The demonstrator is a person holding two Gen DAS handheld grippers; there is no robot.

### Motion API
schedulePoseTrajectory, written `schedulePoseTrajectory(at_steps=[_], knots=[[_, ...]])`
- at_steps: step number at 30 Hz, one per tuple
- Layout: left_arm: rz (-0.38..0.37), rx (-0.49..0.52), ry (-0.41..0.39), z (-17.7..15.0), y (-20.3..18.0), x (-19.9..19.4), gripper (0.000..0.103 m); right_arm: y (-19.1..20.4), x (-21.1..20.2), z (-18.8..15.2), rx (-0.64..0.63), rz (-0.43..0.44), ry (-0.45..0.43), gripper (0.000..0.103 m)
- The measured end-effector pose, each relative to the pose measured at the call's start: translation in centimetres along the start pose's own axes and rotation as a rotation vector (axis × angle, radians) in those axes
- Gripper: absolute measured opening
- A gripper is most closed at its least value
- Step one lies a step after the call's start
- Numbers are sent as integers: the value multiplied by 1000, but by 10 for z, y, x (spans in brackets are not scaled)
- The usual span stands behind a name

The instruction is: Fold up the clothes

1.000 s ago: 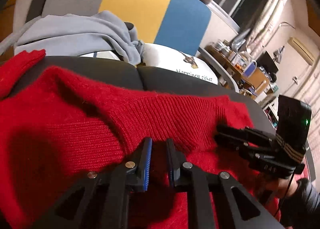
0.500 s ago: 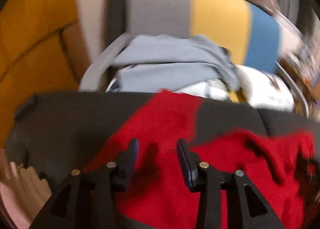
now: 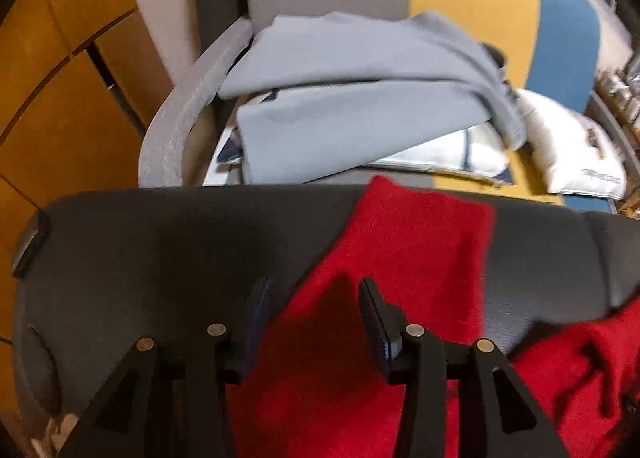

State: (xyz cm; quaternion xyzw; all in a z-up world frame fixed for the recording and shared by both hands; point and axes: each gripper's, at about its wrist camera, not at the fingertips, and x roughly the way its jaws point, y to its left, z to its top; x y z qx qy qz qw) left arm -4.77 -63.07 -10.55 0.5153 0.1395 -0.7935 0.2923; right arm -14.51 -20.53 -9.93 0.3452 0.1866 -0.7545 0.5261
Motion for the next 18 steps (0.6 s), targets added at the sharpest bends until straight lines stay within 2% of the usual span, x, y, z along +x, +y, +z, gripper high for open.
schedulePoseTrajectory(at_steps=[1, 3, 5, 7, 8, 9, 10, 13, 16, 18], knots=[[4, -3, 9, -1, 4, 6, 46, -1, 0, 0, 2, 5, -1, 87], [-3, -19, -10, -6, 9, 10, 55, -2, 0, 0, 6, 14, -3, 88], [-28, -25, -22, -11, 10, 12, 54, -3, 0, 0, 9, 23, -5, 90], [-64, -27, -27, -15, 9, 11, 46, -2, -1, -1, 11, 29, -5, 92], [-84, -36, -20, -15, 9, 9, 32, -2, -1, -1, 12, 32, -5, 92], [-107, -48, -10, -15, 8, 7, 7, -2, 0, 0, 12, 34, -5, 92], [-128, -65, -2, -15, 7, 4, 6, -2, 0, -1, 12, 34, -5, 93], [-155, -106, -43, -13, 6, -10, 5, -1, 0, -1, 10, 32, -4, 93], [-282, -296, -125, -21, 24, -37, 5, -1, 1, -2, 10, 33, -5, 93], [-379, -380, -181, -26, 30, -59, 5, -2, 1, -2, 12, 33, -6, 93]])
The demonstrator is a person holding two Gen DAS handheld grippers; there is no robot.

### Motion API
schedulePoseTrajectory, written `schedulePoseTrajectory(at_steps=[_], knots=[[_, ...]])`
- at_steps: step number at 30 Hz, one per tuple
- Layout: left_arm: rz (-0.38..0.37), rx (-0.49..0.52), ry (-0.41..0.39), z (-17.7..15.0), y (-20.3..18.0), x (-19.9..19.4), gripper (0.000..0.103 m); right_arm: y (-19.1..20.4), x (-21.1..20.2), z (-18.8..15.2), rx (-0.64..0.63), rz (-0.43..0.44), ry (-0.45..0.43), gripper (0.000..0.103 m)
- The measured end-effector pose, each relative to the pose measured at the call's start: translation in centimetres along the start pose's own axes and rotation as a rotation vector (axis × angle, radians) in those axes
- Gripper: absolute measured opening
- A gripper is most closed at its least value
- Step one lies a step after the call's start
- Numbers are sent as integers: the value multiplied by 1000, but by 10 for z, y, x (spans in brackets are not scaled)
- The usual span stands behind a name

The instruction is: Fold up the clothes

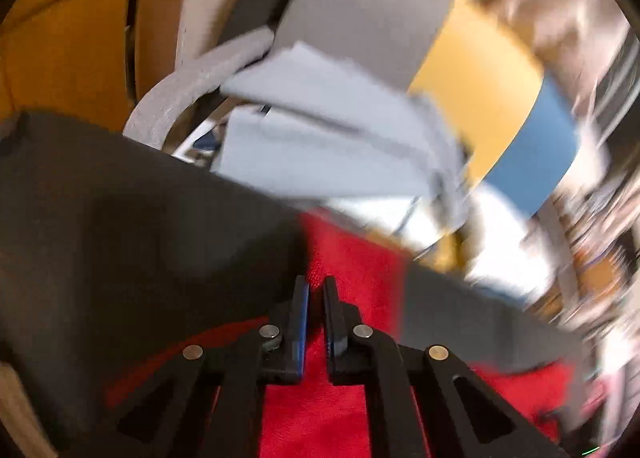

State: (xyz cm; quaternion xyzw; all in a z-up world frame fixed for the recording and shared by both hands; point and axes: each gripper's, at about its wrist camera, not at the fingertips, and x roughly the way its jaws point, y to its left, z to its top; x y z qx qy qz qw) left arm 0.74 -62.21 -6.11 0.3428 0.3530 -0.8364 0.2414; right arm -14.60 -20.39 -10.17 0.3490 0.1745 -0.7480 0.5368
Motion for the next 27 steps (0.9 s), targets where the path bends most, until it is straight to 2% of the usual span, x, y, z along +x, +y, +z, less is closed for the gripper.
schedulePoseTrajectory(at_steps=[4, 6, 8, 11, 13, 18, 20, 22, 27], knots=[[-174, -112, -87, -12, -16, -42, 5, 1, 1, 1, -5, -10, 4, 93], [-233, -125, -127, -24, -32, -60, 5, 2, 2, 1, -9, -22, 8, 93], [-270, -77, -155, -43, -59, -74, 5, 5, 2, 2, -22, -55, 18, 93], [-283, 65, -167, -82, -110, -79, 5, 9, -3, 4, -10, -81, 30, 93], [-284, 162, -163, -112, -141, -75, 5, 5, -17, 4, 45, -67, 4, 93], [-283, 301, -72, -182, -186, -39, 7, -13, -56, -7, 220, -23, -74, 93], [-302, 278, -47, -196, -184, -35, 16, -20, -71, -14, 274, -27, -98, 93], [-319, 251, -28, -210, -179, -33, 19, -20, -79, -18, 291, -21, -107, 93], [-312, 121, -59, -222, -130, -52, 24, -9, -85, -14, 281, 26, -117, 93]])
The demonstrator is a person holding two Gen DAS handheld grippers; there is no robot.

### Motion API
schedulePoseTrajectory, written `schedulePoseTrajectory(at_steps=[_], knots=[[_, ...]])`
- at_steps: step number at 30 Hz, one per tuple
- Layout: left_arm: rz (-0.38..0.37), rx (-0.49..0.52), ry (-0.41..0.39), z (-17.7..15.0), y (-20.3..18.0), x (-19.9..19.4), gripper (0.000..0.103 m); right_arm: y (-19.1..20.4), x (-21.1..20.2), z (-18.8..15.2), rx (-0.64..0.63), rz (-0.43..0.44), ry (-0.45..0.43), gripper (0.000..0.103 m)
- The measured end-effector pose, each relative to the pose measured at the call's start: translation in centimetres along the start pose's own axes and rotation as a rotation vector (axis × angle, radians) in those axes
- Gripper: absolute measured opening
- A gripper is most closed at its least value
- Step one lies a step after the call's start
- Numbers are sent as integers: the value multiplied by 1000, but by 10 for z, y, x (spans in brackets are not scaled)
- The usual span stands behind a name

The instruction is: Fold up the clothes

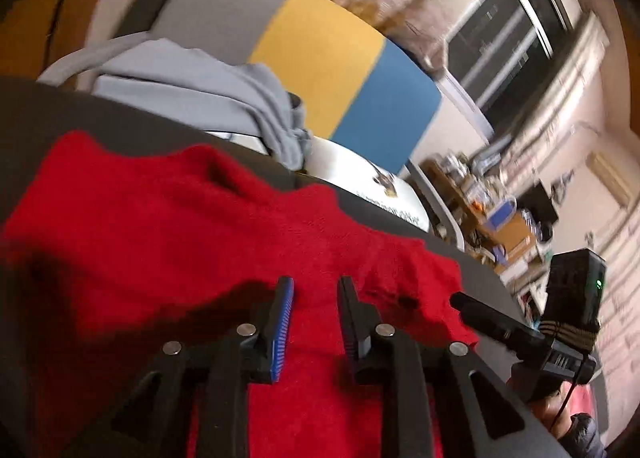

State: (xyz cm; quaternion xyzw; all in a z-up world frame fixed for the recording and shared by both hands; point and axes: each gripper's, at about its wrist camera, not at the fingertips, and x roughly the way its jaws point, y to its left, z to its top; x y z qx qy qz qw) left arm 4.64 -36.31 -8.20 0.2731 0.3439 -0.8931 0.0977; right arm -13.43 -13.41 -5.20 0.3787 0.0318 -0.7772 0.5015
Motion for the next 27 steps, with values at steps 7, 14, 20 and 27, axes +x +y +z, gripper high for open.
schedulePoseTrajectory(at_steps=[7, 14, 20, 27], knots=[[42, -167, -14, -24, 72, -22, 24, 20, 30, 22, 125, 157, -17, 75], [-3, -247, -24, -39, 101, -19, 23, 5, 92, 27, 378, 145, 89, 67], [-42, -269, -38, -43, 107, -23, 23, 14, 109, 29, 400, 92, 100, 15], [-66, -287, -49, -46, 113, -31, 23, 60, 30, 49, 227, 214, -5, 8]])
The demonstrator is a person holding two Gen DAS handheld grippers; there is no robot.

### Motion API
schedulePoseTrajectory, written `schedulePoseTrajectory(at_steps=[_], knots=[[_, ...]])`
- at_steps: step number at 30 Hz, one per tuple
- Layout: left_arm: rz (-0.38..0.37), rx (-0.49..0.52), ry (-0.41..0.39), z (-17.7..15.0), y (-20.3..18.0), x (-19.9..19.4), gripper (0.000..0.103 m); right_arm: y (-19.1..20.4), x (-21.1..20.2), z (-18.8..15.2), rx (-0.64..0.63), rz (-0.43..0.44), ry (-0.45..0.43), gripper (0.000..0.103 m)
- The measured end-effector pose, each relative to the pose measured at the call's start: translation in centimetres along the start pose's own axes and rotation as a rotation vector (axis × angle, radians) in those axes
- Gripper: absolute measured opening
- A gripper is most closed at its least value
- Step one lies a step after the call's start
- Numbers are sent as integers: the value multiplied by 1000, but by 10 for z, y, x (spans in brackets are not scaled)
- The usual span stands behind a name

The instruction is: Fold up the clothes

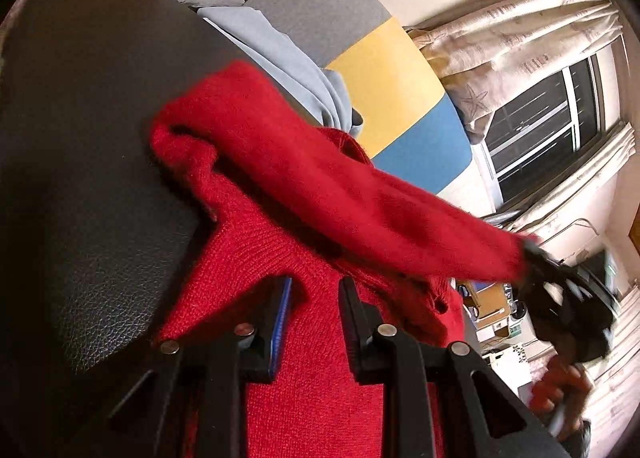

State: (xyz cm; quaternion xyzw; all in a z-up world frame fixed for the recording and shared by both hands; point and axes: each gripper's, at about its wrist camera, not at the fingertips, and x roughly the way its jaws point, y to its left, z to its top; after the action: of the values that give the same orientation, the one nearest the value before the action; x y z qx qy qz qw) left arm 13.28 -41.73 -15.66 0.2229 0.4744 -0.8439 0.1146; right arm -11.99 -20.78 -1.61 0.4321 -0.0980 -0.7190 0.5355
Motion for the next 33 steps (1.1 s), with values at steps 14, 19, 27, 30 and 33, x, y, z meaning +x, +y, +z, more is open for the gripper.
schedulePoseTrajectory(at_steps=[14, 19, 27, 30, 33], knots=[[-29, -16, -1, 1, 3, -2, 23, -66, -86, -69, 6, -234, 30, 44], [-26, -16, -1, 3, -2, 3, 23, -47, -89, -93, -298, -337, 86, 63], [-26, -17, 1, 4, -1, 3, 23, 4, -41, -123, -909, -332, 269, 66], [-30, -18, 0, 4, -1, 3, 23, 6, -11, -127, -983, -335, 332, 65], [-35, -19, -2, 4, -1, 3, 23, -1, 9, -117, -942, -403, 357, 30]])
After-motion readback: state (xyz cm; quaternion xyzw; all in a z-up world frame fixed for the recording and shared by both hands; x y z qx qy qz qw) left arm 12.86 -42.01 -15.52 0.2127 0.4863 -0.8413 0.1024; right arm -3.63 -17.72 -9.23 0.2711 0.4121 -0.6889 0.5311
